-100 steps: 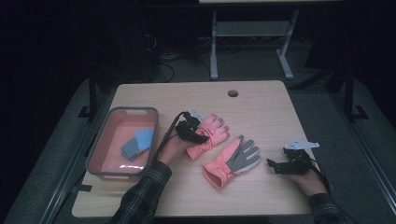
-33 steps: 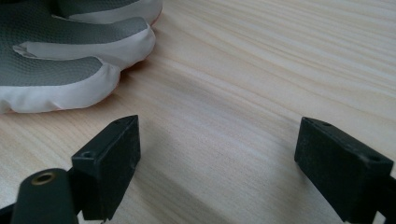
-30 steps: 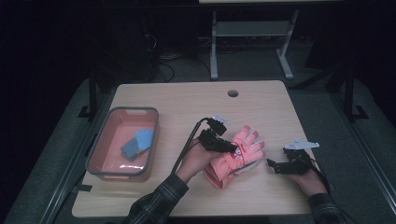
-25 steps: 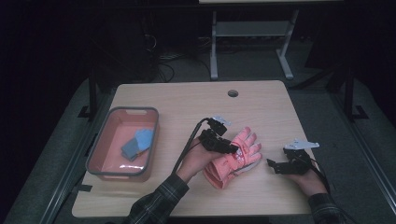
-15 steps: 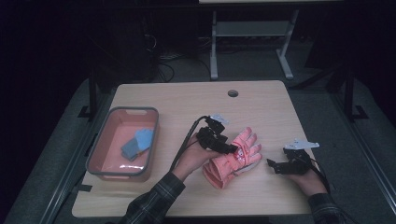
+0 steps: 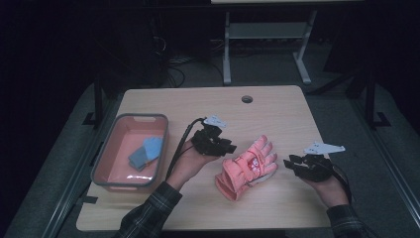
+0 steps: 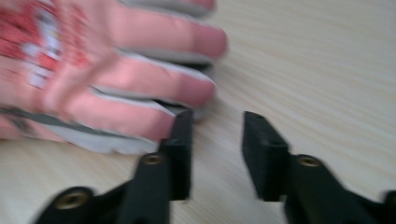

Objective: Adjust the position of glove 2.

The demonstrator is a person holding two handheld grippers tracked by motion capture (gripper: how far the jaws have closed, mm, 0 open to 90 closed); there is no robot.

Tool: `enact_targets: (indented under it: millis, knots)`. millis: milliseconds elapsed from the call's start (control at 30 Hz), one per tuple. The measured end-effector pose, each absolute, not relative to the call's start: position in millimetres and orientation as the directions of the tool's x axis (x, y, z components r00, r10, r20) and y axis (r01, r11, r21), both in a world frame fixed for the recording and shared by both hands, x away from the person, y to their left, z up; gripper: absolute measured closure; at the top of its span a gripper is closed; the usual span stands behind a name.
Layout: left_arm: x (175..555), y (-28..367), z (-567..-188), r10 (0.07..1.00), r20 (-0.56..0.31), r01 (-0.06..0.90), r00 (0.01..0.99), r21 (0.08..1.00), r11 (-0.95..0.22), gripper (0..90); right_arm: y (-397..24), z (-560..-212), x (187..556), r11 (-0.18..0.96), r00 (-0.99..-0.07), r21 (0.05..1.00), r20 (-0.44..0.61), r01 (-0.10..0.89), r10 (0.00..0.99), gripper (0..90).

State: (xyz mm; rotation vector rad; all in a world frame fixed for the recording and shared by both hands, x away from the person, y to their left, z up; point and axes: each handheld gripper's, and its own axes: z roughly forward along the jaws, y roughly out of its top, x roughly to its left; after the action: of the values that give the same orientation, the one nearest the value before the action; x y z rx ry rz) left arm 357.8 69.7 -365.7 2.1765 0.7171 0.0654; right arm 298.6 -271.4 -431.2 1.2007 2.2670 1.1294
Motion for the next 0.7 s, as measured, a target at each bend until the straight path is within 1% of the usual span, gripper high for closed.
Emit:
enact_targets:
  millis: [67,100,133,167,433,500,567,700]
  knots:
    - [356,75,-365,0.504,-0.178,0.461,0.845,0.721,-0.518,81.9,-266,-423,297,0.325,-0.609,0.785,0.082,0.527,0.789,83.7]
    - [355,76,-366,0.505,-0.179,0.462,0.844,0.720,-0.518,84.6,-263,-419,296,0.323,-0.621,0.792,0.088,0.518,0.779,87.7]
    - [354,78,-366,0.502,-0.176,0.459,0.847,0.717,-0.524,87.8,-259,-416,296,0.318,-0.630,0.800,0.094,0.509,0.771,90.0]
    - [354,79,-367,0.504,-0.176,0.462,0.846,0.715,-0.526,89.6,-255,-411,296,0.313,-0.648,0.810,0.105,0.495,0.754,90.0]
    - [357,88,-379,0.518,-0.178,0.475,0.837,0.704,-0.527,89.5,-215,-396,305,0.328,-0.720,0.837,0.109,0.438,0.685,90.0]
    - [357,91,-382,0.523,-0.176,0.482,0.834,0.695,-0.534,88.8,-208,-395,308,0.328,-0.727,0.842,0.106,0.428,0.678,90.0]
    - [358,93,-384,0.524,-0.166,0.478,0.835,0.689,-0.545,85.9,-201,-394,312,0.328,-0.730,0.846,0.101,0.421,0.676,90.0]
    - [359,97,-385,0.524,-0.165,0.479,0.835,0.686,-0.547,85.5,-194,-399,321,0.327,-0.728,0.843,0.106,0.427,0.677,90.0]
